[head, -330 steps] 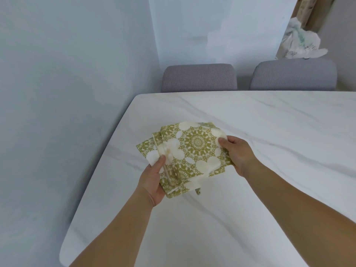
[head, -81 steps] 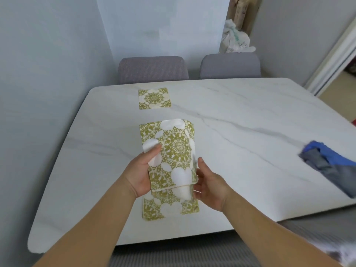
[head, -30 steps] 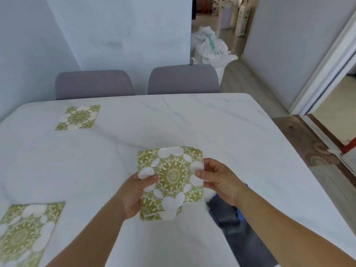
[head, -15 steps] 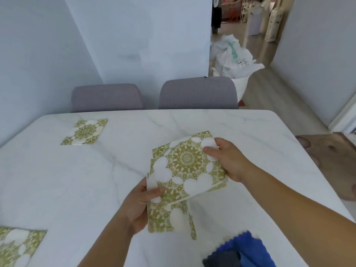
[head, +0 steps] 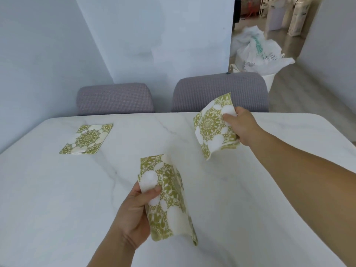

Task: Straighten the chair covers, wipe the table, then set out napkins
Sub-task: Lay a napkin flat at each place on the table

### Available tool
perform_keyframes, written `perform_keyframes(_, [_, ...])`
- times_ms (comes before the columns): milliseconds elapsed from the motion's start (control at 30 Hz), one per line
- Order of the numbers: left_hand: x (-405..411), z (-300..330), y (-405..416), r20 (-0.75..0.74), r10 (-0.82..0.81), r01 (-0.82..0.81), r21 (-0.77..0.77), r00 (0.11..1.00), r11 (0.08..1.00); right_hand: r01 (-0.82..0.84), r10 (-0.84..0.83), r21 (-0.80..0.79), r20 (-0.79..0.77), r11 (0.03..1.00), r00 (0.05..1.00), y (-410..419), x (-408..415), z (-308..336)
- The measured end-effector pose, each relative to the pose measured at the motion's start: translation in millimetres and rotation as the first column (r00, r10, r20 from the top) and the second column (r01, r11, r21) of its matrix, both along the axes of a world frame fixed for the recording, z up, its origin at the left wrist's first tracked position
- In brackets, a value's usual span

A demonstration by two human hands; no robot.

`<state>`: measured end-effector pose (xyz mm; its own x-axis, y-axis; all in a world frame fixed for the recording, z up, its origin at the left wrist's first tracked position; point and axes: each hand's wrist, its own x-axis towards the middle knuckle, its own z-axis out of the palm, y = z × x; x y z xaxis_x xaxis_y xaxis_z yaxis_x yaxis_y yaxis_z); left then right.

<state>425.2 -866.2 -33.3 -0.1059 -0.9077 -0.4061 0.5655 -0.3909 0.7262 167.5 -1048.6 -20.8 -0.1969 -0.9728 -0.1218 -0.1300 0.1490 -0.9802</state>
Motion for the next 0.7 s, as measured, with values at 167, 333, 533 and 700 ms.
perform_keyframes(167, [-8,-14,-12,-0.059,0.006,-0.005,0.011,0.998,1.0,0.075,-0.075,0.01,0.277,0.997,0.958,-26,-2,-12])
perform_keyframes(333, [-13,-24,-22,-0.092,0.023,-0.021,0.029,0.995,0.999,0.223,-0.215,0.148,-0.07,0.964,0.974,-31,-15,-53])
perform_keyframes(533, [-10,-31,-23,-0.103,0.005,0.0,0.047,0.995,0.999,0.133,-0.038,0.201,-0.418,0.971,0.907,-26,-13,-71])
perform_keyframes(700, [-12,-32,-21,-0.106,0.004,0.003,0.065,0.994,0.998,0.052,0.001,0.105,-0.448,0.993,0.894,-31,-14,-66])
